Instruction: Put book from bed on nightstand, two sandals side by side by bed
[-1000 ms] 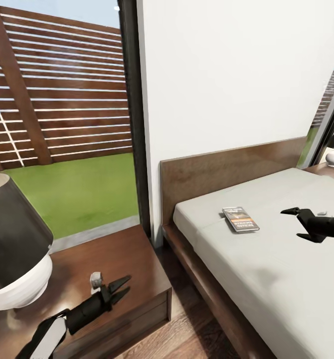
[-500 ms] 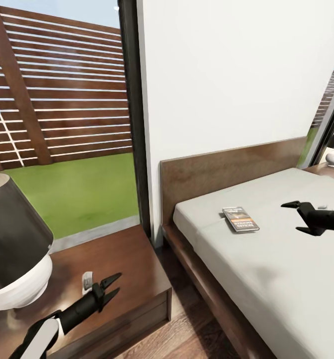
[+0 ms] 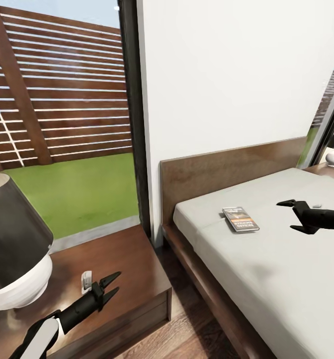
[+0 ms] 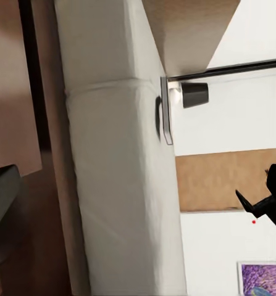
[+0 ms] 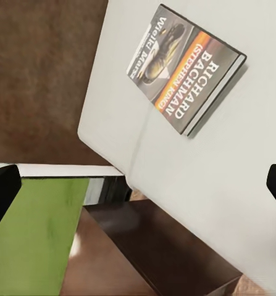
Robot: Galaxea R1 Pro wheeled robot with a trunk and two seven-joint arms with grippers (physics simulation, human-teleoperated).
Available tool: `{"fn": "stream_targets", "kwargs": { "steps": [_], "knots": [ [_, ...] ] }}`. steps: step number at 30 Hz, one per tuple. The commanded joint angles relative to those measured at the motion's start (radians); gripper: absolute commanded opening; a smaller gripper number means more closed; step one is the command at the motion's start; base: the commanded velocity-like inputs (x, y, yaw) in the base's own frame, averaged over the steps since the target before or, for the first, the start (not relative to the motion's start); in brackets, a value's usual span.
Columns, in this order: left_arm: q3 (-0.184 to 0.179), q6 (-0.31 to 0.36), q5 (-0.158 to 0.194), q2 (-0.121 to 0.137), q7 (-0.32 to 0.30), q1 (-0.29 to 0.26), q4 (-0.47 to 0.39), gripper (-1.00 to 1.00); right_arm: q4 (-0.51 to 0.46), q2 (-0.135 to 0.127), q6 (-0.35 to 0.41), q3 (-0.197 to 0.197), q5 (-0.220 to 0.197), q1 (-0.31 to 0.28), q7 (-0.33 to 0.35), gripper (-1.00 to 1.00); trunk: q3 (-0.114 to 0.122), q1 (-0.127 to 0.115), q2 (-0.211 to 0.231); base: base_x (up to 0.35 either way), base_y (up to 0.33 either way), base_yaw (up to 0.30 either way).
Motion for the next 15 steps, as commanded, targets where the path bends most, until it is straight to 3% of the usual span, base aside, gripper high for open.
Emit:
{"fn": "stream_targets", "kwargs": {
  "steps": [1, 15],
  "knots": [
    [0.001, 0.006, 0.004, 0.0, -0.001, 0.0, 0.0, 1.0, -0.001, 0.002, 0.002, -0.002, -0.009, -0.001, -0.01, 1.0, -0.001, 0.0, 0.0, 0.0, 0.0, 0.0],
    [0.003, 0.002, -0.004, 0.001, -0.003, 0.0, 0.001, 1.0, -0.001, 0.013, 0.002, 0.0, -0.009, -0.001, -0.01, 1.0, -0.001, 0.0, 0.0, 0.0, 0.0, 0.0]
  ]
}}
